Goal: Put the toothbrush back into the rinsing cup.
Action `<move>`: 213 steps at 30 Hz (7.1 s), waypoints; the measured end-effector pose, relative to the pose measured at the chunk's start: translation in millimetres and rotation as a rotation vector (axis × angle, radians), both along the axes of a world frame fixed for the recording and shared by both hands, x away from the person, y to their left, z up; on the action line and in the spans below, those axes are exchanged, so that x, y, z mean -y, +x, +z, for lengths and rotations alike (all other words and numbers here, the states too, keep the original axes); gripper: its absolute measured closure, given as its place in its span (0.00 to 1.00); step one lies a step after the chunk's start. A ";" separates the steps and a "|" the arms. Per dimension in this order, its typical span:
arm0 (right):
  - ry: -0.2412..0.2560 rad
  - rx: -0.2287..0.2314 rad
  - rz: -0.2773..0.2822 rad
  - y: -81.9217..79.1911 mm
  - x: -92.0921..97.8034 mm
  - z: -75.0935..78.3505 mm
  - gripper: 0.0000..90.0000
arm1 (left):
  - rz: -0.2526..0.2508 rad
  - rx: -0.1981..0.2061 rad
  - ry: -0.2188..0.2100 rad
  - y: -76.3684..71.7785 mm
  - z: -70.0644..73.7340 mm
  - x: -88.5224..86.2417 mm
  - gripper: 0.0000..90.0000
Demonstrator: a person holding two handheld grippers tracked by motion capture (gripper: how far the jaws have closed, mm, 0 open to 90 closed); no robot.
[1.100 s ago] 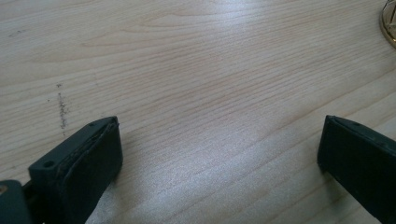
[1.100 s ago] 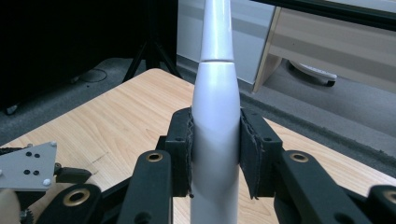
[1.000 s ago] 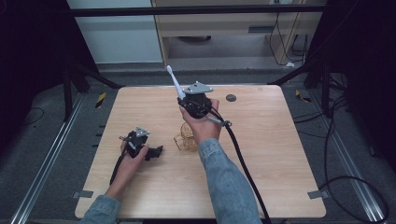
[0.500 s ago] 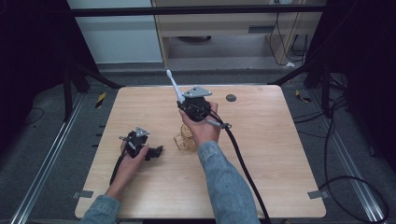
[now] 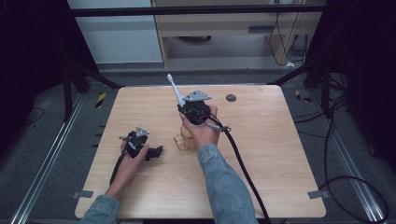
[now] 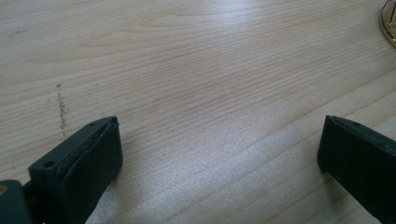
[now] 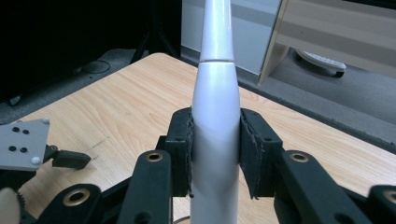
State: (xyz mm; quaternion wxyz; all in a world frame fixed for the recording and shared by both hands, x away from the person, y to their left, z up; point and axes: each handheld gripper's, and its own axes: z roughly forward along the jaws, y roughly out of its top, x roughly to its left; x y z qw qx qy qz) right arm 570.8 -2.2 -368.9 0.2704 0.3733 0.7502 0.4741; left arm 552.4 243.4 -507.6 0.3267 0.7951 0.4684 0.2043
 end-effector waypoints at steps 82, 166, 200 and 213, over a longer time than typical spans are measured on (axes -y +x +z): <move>-0.043 -0.077 0.003 -8.9 11.2 -33.4 0.74 | -0.003 -0.002 0.000 0.0 0.1 -0.2 0.00; -0.133 -0.122 0.055 -14.9 11.9 -36.7 0.66 | -0.008 -0.002 0.001 0.4 0.1 -0.5 0.00; -0.162 -0.125 0.056 -27.1 31.9 -21.0 0.60 | -0.008 -0.002 0.001 0.3 0.1 -0.5 0.00; -0.146 -0.127 0.021 -22.8 34.3 -19.4 0.26 | -0.007 -0.001 -0.001 0.3 0.0 -0.4 0.00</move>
